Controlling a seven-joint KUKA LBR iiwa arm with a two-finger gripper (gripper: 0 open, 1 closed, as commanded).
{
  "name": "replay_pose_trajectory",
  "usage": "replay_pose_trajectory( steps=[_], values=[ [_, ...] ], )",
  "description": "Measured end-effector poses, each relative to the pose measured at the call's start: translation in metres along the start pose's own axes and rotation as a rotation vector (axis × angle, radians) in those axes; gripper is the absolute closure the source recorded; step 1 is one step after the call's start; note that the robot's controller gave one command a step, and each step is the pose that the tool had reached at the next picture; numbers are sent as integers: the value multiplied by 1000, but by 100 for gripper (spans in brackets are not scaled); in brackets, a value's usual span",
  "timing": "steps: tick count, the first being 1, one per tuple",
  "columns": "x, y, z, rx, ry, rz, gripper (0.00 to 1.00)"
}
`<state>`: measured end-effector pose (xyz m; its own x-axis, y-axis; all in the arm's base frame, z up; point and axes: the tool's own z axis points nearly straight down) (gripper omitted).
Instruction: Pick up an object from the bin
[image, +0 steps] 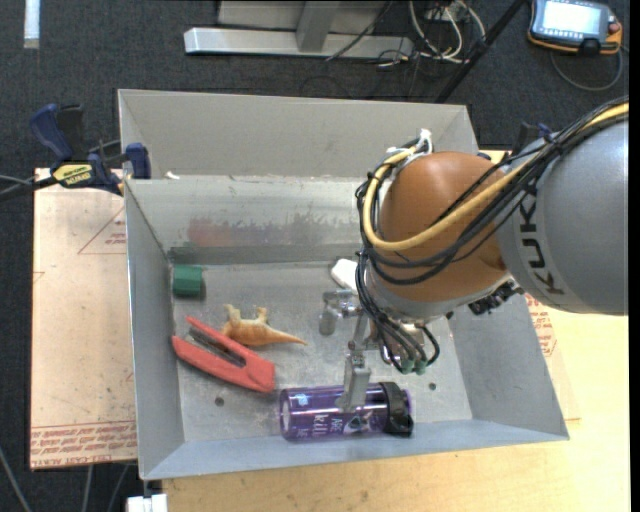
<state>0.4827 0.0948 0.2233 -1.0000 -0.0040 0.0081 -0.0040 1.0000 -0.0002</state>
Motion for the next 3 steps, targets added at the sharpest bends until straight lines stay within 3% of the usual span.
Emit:
replay_pose_trajectory(
  steps=[1, 3],
  values=[
    [-1, -1, -4, -1, -8, 3, 0],
    [1, 13, 94, -2, -10, -122, 0]
  ],
)
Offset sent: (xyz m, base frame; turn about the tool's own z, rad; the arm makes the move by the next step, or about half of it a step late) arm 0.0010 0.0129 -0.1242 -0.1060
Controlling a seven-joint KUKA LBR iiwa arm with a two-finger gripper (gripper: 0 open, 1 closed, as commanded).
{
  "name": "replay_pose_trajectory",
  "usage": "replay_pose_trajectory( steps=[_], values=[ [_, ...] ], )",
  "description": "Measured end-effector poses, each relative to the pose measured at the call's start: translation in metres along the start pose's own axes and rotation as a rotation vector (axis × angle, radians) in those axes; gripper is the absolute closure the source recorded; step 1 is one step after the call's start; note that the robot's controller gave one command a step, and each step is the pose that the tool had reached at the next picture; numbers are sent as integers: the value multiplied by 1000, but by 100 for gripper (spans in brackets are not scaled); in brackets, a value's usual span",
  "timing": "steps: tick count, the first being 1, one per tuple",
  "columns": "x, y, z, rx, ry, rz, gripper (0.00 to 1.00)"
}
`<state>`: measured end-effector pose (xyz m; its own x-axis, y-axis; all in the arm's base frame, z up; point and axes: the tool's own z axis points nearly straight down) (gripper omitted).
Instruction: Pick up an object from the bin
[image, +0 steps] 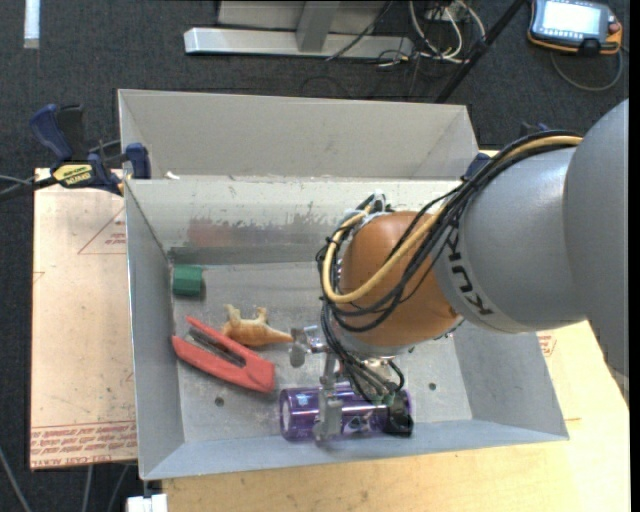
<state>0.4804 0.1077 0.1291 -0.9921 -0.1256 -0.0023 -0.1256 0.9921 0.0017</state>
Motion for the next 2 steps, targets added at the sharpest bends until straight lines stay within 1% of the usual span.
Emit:
replay_pose_trajectory(
  steps=[1, 2],
  values=[
    [-16, -12, 47, -1, -4, 49, 0],
    [-27, -31, 56, -2, -1, -315, 100]
  ],
)
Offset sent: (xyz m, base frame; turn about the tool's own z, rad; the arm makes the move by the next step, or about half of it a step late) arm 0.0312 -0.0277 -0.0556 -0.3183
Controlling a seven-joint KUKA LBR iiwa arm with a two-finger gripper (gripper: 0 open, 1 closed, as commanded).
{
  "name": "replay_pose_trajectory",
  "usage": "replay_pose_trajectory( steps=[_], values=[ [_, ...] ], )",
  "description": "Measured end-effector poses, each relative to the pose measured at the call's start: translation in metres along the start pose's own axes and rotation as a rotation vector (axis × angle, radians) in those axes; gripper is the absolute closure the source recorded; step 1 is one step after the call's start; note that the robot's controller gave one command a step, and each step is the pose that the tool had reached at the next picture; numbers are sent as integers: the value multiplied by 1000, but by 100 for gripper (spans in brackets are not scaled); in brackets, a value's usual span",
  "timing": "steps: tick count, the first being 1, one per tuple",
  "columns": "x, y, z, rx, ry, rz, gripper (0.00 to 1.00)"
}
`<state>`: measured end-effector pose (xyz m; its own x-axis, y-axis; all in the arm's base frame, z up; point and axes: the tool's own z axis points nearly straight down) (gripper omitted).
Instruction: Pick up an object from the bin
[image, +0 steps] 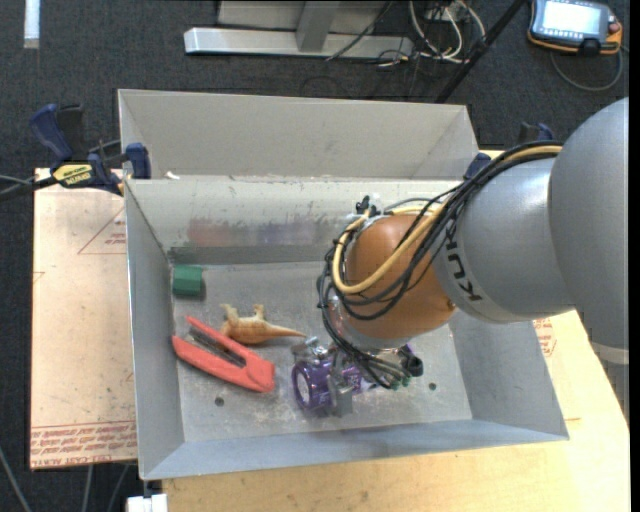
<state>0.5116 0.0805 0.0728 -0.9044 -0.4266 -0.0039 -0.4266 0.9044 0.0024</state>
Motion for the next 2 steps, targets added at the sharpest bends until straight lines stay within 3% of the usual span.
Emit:
replay_pose_trajectory(
  steps=[1, 2],
  values=[
    [0, 0, 0, 0, 0, 0, 100],
    [9, -21, -81, -1, -1, -17, 100]
  ],
)
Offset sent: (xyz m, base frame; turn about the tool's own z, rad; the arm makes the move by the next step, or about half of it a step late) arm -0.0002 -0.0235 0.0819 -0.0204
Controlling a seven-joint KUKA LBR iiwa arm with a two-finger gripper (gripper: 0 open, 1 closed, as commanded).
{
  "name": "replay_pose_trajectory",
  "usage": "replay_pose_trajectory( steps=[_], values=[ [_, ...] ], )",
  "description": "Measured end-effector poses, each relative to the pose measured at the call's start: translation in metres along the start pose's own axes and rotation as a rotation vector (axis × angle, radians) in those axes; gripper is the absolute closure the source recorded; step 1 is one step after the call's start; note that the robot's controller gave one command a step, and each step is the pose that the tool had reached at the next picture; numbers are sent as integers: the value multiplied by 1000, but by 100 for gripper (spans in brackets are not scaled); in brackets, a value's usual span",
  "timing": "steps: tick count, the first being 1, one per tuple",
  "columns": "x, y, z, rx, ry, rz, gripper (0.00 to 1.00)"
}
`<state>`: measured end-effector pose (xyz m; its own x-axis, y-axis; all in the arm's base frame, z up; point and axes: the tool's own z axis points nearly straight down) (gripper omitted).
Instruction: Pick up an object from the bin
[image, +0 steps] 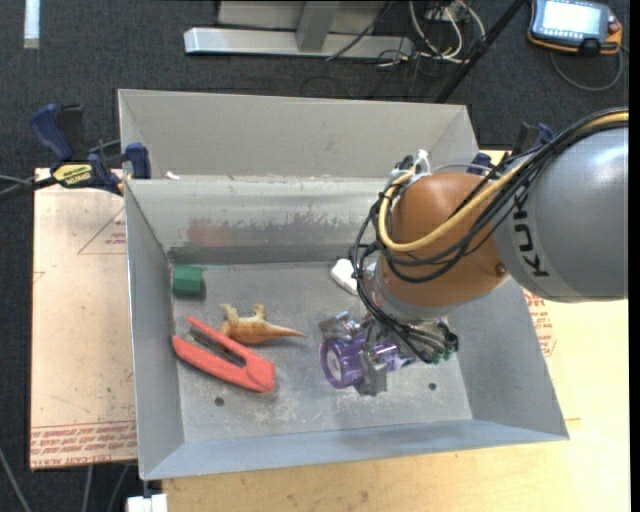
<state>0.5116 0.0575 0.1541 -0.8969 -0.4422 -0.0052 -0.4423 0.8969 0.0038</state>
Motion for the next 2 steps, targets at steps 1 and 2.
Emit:
replay_pose_trajectory(
  steps=[1, 2],
  values=[
    [0, 0, 0, 0, 0, 0, 100],
    [8, 10, -179, 3, -11, 86, 100]
  ],
)
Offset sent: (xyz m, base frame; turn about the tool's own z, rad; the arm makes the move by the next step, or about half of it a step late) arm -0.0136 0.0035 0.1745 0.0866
